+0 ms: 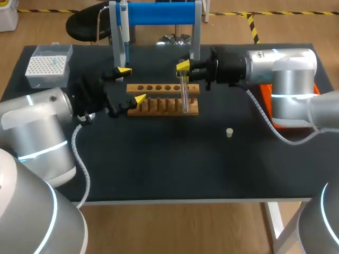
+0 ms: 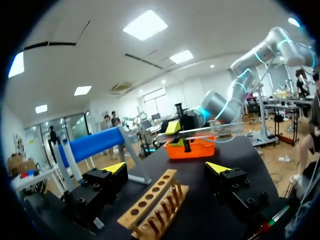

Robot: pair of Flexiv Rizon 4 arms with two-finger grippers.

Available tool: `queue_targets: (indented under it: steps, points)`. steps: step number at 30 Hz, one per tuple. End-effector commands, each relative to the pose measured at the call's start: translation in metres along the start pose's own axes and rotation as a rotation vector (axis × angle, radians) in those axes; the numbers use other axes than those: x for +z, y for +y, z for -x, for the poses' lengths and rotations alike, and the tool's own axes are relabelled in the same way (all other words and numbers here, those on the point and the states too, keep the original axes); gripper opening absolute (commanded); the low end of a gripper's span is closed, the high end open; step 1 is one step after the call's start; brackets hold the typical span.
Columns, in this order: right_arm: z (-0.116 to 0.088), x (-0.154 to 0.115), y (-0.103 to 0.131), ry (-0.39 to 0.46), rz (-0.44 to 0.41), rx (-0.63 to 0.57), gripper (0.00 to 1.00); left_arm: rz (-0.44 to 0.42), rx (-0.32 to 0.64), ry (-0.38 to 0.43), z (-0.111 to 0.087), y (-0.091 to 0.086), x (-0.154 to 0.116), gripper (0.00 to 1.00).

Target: Invert the test tube, pick up the pipette, mount the tip to pipette, aspirate from beaker and dispense into the tube, eject the tip, return the pipette, and cap with the stopper.

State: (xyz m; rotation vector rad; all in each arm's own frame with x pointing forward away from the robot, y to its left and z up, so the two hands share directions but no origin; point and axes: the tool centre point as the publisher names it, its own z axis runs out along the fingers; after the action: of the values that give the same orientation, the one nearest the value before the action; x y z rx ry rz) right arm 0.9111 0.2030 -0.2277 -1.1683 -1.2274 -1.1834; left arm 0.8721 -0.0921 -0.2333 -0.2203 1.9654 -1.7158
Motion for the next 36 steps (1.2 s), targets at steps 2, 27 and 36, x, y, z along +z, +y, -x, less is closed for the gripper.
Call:
queue_targets:
  steps: [2, 27, 36]
  points:
    - [-0.001, 0.0, -0.001, -0.004, 0.001, 0.0, 0.0, -0.054, 0.133, 0.139, 0.01, -0.002, -0.009, 1.0]
    - [-0.001, 0.0, -0.001, -0.004, 0.001, 0.0, 0.0, -0.421, 1.076, 0.26, 0.001, -0.021, 0.009, 1.0]
    - [-0.001, 0.0, -0.001, -0.004, 0.001, 0.0, 0.0, -0.39, 1.261, 0.235, -0.002, -0.026, 0.008, 1.0]
